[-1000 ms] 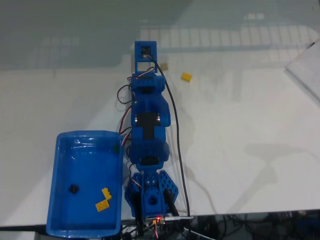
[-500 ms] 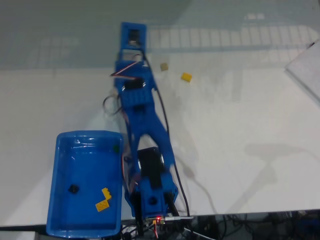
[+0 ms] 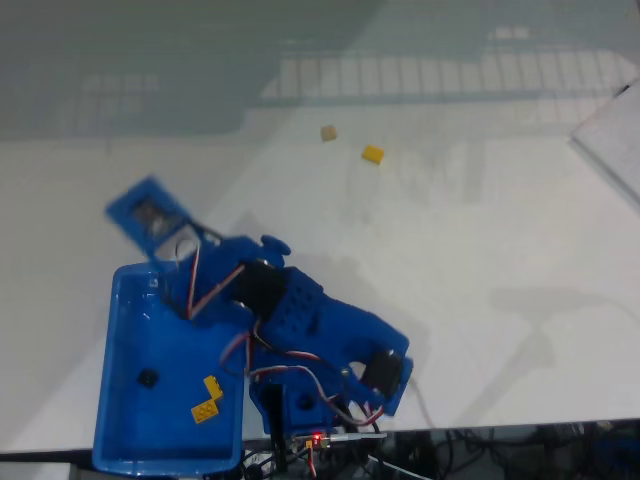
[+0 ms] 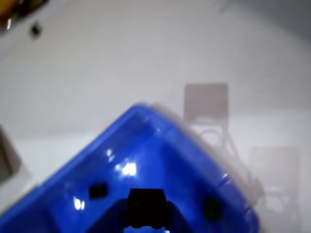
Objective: Pick up all the lego then put into the bin
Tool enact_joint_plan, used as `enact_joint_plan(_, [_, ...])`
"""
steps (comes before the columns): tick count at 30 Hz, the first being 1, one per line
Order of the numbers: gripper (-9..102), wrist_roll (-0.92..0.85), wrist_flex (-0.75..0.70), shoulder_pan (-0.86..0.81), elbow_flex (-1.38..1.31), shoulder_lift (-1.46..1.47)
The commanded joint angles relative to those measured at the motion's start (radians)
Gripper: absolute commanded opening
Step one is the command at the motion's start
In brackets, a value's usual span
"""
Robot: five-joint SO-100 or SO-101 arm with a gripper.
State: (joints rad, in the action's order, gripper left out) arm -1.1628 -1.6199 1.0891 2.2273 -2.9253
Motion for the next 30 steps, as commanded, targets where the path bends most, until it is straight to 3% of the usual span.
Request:
enact_joint_plan(1, [4,-0.020,-0.071,0.100,-0.014,0.003])
enact_joint_plan(6, [24,-0.037,-0.110,0.127,-0.009,0.031])
enact_joint_plan(11, [28,-0.038,-0.092,0.081,-0.011,0.054])
enact_joint_plan(14, [28,-0.060,-0.043,-0.031,-0.014,0.086])
enact_joint_plan(17, [28,-0.095,0.101,-0.261,-0.014,0.155])
enact_joint_plan(23, [28,0.038,0.634,-0.756,0.015,0.380])
enact_joint_plan(30, [28,0.072,0.950,-1.071,0.012,0.669])
